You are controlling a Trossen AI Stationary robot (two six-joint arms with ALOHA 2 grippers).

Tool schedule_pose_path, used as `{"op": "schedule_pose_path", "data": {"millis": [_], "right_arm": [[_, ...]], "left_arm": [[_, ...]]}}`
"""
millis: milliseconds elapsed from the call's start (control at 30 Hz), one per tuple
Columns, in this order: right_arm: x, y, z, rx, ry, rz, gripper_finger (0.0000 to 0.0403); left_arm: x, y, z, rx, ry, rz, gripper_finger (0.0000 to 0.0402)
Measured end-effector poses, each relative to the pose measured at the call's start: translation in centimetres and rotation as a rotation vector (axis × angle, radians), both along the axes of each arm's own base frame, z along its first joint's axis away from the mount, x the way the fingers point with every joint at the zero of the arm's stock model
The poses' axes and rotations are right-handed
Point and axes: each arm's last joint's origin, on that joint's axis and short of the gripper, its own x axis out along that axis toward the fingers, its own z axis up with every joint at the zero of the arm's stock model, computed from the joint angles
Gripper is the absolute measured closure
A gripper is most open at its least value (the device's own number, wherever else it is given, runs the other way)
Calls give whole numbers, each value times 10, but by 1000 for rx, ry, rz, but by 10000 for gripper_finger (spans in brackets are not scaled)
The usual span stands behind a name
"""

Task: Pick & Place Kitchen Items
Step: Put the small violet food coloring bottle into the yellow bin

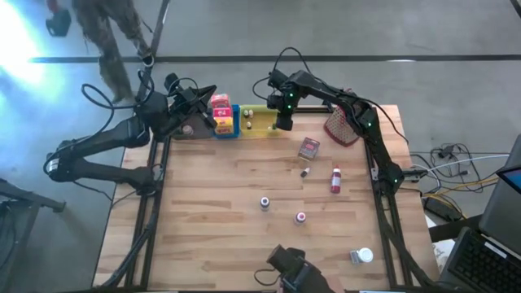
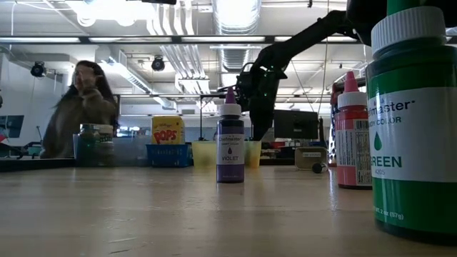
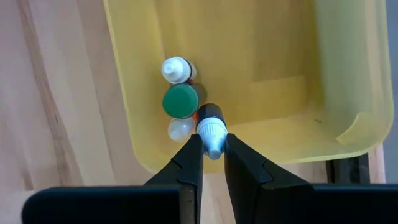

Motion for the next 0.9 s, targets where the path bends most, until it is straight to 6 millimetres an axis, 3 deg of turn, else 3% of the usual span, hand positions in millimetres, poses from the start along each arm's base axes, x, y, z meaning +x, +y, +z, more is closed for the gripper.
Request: {"op": "schedule_pose_path", "data": {"millis": [900], "right_arm": [[3, 3, -5, -29, 8, 5, 362]], "left_arm": [[0, 0, 0, 0, 0, 0, 380]]}}
